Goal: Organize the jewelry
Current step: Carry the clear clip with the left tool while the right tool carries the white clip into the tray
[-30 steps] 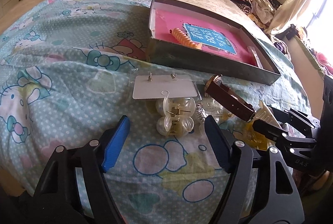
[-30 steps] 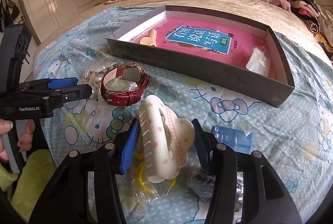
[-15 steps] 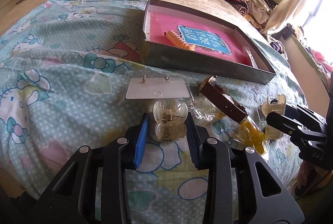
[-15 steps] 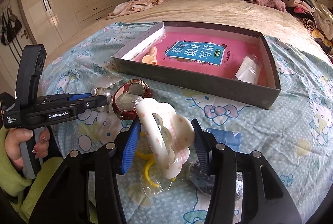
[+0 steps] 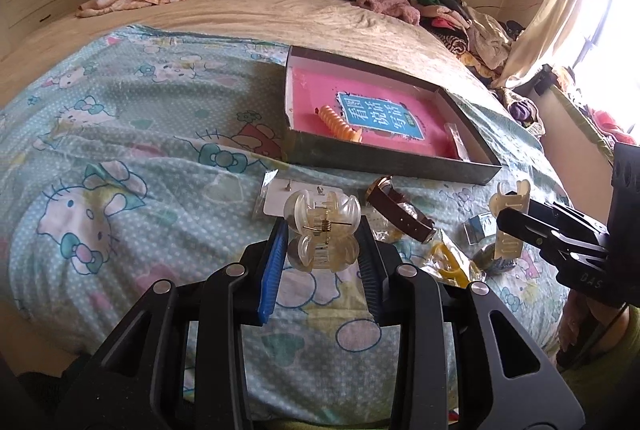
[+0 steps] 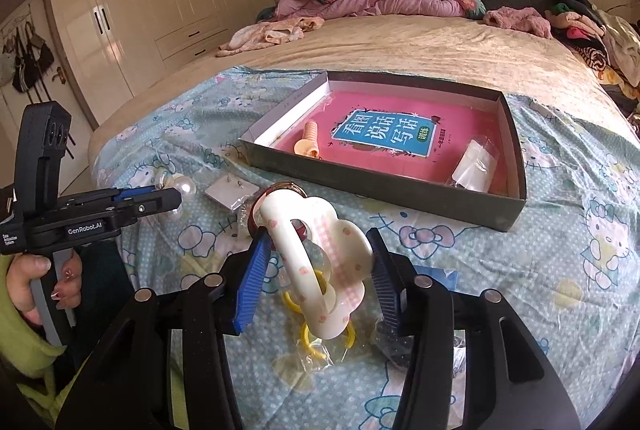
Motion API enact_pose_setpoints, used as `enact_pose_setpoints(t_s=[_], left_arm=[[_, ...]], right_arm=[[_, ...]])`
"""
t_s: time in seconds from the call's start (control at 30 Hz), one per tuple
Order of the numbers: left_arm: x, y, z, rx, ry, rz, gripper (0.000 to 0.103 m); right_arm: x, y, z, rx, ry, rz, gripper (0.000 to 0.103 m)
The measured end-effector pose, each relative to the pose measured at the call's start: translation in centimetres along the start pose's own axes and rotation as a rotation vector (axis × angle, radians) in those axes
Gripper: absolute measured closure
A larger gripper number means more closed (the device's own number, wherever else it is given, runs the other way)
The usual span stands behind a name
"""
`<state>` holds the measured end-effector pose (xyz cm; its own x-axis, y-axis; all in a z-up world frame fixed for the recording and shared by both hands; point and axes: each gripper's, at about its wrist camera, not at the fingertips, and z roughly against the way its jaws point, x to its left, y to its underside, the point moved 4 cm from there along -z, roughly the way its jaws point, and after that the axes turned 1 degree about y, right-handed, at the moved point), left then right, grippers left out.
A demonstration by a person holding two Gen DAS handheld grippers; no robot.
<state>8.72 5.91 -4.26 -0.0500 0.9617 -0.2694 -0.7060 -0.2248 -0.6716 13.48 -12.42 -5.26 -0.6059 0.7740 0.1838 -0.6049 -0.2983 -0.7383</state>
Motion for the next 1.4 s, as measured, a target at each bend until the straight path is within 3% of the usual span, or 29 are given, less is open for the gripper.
enact_pose_setpoints(t_s=[0.6, 1.4], left_arm=[[-0.9, -3.0, -0.6, -0.037, 0.005, -0.004, 0.078], [-1.3, -8.4, -6.6, -0.020, -0.034, -0.031, 0.078]], right_arm=[[-1.9, -2.9, 0.9, -0.083, 0.013, -0.024, 0.056], [-7.3, -5.2, 0.0, -0.130, 0.092, -0.088, 0.056]])
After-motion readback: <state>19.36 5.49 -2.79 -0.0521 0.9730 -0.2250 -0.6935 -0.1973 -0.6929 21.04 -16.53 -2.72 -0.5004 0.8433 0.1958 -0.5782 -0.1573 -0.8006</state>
